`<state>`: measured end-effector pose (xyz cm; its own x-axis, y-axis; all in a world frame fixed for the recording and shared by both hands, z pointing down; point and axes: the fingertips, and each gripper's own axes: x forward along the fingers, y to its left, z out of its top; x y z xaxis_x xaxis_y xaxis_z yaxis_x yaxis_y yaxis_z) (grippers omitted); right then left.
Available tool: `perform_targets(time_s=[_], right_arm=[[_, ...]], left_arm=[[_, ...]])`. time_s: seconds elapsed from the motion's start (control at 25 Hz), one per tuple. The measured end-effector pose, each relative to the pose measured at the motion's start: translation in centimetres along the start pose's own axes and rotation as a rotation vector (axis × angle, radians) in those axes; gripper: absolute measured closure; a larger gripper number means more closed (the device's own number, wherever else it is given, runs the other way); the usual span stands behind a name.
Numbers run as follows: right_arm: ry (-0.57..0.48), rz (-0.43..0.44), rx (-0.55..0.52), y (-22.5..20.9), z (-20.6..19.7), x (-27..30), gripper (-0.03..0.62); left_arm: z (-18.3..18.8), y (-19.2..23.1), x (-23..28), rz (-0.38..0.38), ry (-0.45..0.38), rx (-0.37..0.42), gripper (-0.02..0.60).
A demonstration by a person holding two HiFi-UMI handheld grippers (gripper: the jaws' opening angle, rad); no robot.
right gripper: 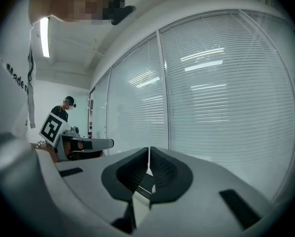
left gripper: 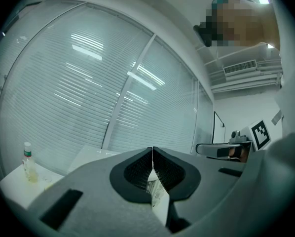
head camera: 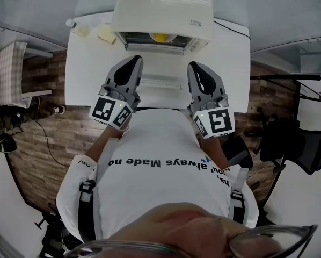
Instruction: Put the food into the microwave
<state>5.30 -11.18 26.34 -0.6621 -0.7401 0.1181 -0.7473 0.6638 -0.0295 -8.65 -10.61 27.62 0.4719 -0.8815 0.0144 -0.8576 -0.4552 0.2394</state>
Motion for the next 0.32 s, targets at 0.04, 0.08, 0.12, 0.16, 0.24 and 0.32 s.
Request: perform_targets(time_s=[0.04,0.08,0.12,0.16,0.24,0.32], right_arm=[[0.0,0.0,-0.001,0.0,-0.02,0.01,0.576],[0.0,0.0,-0.001,0.0,-0.04,0.0,0.576],[0.0,0.001,0.0,-0.01,-0.05,-0.02,0.576],[-0.001,0.001,0.001,-0.03,-0.06,-0.04,0.576],[-0.002,0.003,0.002,-0.07,-0.03,-0.07,0.576],[-0.003,0.004,0.001,-0.1,0.01,-0.08,0.576]], left_arm=[[-0.06,-0.04,0.01,-0.002,0.0,-0.002,0.571],[-0.13,-0.1,0.02,-0.003,0.001,-0.004,0.571],[-0.2,-0.16,0.04,-0.004,0.001,-0.005,0.571],[-0.24,-0.24,0.07,-0.005,0.002,-0.006,0.571],[-0.26,-0.38,0.11,-0.005,0.003,-0.005,0.571],[-0.22,-0.51,0.13,-0.006,0.003,-0.003,0.571]])
